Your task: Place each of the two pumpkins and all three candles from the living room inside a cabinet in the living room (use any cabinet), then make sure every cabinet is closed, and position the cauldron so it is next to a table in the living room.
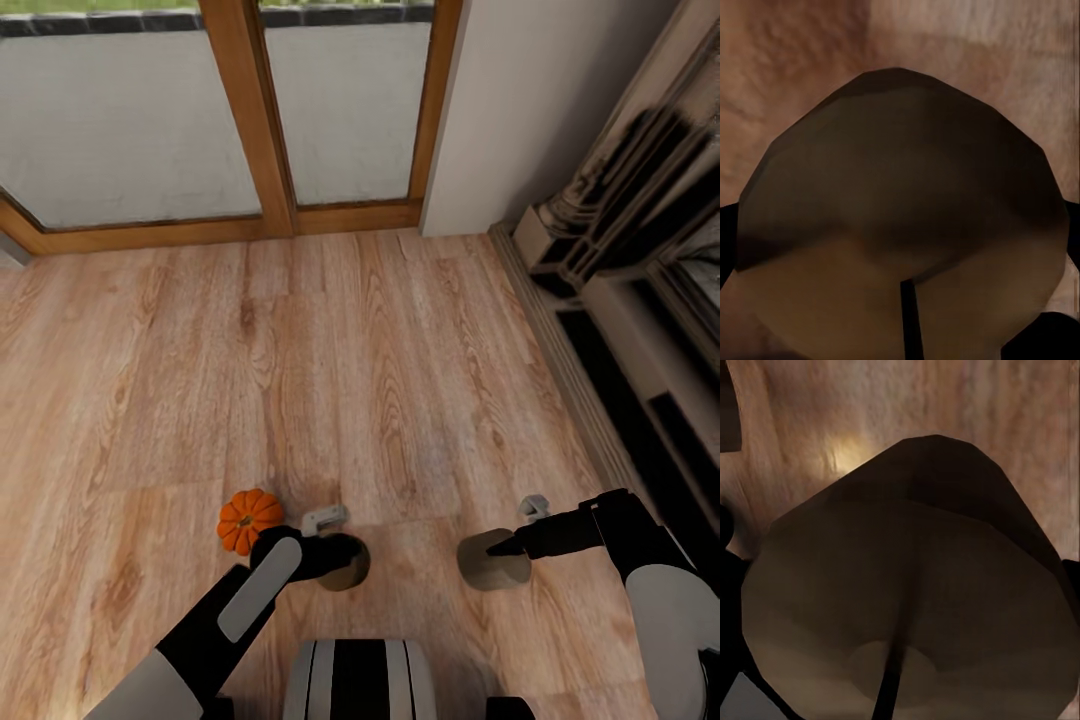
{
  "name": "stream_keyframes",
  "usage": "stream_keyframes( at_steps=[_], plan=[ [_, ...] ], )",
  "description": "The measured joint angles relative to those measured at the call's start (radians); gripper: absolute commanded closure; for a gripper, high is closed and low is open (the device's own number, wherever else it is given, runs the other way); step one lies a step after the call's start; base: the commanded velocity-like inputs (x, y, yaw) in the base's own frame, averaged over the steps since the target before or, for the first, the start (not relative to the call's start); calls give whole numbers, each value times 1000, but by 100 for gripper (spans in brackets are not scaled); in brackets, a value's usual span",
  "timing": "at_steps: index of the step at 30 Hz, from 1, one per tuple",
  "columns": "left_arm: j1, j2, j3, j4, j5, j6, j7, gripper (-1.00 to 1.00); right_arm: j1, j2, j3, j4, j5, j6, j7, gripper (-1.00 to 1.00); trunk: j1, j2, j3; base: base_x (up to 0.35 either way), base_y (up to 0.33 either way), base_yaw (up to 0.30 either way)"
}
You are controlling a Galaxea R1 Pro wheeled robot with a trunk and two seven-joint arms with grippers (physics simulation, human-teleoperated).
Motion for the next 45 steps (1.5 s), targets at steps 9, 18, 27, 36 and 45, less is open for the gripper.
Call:
stream_keyframes(
  at_steps=[9,18,27,36,45],
  plan=[
    [0,17,4,0,-3,3,-4,100,9,16,0,3,0,-5,-123,100,-4,2,35,0,0,0],
    [0,64,61,110,-7,2,-57,100,32,70,-1,16,-8,-28,-326,100,-8,4,70,0,0,0],
    [2,79,60,213,-1,1,-202,100,64,91,-2,20,0,-42,-391,100,-12,6,104,0,0,0],
    [12,79,60,238,-2,3,-300,100,78,90,-2,20,2,-43,-392,100,-16,8,139,0,0,0],
    [21,79,60,241,-2,2,-303,100,83,91,-1,20,2,-42,-389,100,-20,11,174,0,0,0]
  ],
)
